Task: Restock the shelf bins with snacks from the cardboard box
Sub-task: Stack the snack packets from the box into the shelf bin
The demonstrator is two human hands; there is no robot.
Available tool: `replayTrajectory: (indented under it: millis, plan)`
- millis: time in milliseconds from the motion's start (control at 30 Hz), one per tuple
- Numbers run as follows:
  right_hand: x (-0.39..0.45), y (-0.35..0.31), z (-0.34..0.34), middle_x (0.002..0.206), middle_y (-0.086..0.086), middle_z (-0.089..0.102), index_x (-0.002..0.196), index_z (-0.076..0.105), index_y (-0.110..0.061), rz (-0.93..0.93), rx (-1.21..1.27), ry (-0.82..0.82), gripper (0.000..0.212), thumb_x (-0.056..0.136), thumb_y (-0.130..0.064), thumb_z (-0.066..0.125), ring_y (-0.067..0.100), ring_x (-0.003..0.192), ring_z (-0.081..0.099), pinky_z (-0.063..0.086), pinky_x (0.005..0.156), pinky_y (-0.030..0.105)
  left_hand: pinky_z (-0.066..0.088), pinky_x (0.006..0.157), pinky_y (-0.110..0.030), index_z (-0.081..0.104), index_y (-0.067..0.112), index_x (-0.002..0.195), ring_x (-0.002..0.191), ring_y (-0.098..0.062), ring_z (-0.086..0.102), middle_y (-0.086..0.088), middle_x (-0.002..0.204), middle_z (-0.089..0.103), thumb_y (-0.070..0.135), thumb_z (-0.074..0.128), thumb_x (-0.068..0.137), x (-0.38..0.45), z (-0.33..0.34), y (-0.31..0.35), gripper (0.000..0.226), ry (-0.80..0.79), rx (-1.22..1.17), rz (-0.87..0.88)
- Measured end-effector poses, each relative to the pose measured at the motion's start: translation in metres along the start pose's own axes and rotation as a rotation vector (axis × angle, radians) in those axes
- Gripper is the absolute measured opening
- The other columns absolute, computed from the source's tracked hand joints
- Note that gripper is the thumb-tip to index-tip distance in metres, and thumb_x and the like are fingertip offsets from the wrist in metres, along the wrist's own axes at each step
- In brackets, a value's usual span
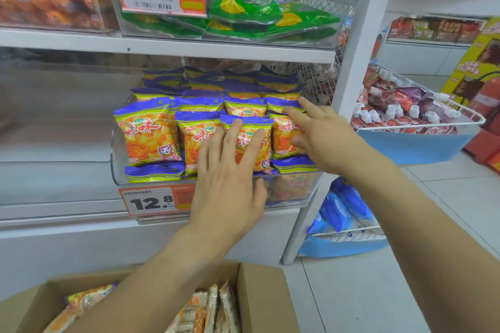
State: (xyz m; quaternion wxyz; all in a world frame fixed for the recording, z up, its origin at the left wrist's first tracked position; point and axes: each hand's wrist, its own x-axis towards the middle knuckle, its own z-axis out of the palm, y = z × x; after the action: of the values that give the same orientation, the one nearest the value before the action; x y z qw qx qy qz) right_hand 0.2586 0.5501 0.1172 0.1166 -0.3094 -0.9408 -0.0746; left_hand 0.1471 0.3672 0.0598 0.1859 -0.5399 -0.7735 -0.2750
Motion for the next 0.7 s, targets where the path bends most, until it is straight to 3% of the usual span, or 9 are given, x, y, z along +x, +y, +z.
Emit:
replayTrajectory:
  millis: [133,233,300,400,600,700]
  plan:
    - [-0.002,-0.003,0.013,0.152,0.027,0.030,0.153,0.038,-0.016,-0.043,0.129,0.177,0.064,0.096,-0.019,0.065,0.044,0.118,0.046,0.043,0.103,0.054,0.022,0.118,-0.054,0.037,0.025,0.152,0.144,-0.038,0.027,-0.011,0.157,0.031,0.042,0.044,0.093,0.003,0.002,0.000,0.062,0.013,-0.014,-0.019]
    - [-0.002,-0.001,0.014,0.147,0.017,0.036,0.149,0.043,-0.021,-0.020,0.331,0.262,0.070,0.087,-0.015,0.075,0.036,0.116,0.051,0.045,0.103,0.046,0.024,0.118,-0.053,0.038,0.026,0.152,0.142,-0.037,0.030,-0.011,0.157,0.032,0.036,0.035,0.098,0.007,0.004,-0.001,0.054,0.020,0.000,-0.027]
    - [-0.003,0.000,0.012,0.140,0.010,0.043,0.136,0.051,-0.018,-0.006,0.419,0.302,0.061,0.082,-0.014,0.079,0.031,0.120,0.050,0.042,0.103,0.039,0.025,0.116,-0.054,0.039,0.026,0.151,0.141,-0.038,0.032,-0.011,0.156,0.034,0.030,0.037,0.098,0.007,0.006,-0.003,0.053,0.025,0.023,-0.024]
    - [-0.006,0.002,0.010,0.130,0.008,0.050,0.122,0.057,-0.014,-0.005,0.362,0.235,0.046,0.081,-0.018,0.079,0.032,0.116,0.049,0.036,0.097,0.031,0.028,0.112,-0.054,0.045,0.025,0.146,0.135,-0.038,0.036,-0.011,0.151,0.039,0.024,0.048,0.090,0.011,0.005,-0.004,0.056,0.034,0.016,-0.024]
    - [-0.011,0.000,-0.006,0.143,0.011,0.041,0.127,0.058,-0.016,0.031,0.360,0.133,0.048,0.082,-0.023,0.075,0.029,0.117,0.056,0.041,0.099,0.031,0.034,0.105,-0.055,0.050,0.027,0.141,0.135,-0.039,0.035,-0.012,0.148,0.040,0.020,0.066,0.078,0.022,-0.005,0.001,0.065,0.012,-0.031,-0.051]
    - [-0.018,-0.003,-0.010,0.146,0.012,0.038,0.134,0.055,-0.017,0.049,0.326,0.133,0.054,0.084,-0.026,0.074,0.032,0.125,0.052,0.043,0.106,0.040,0.030,0.107,-0.055,0.048,0.027,0.143,0.138,-0.040,0.032,-0.013,0.150,0.038,0.024,0.066,0.079,0.022,-0.010,0.004,0.067,0.015,-0.031,-0.045]
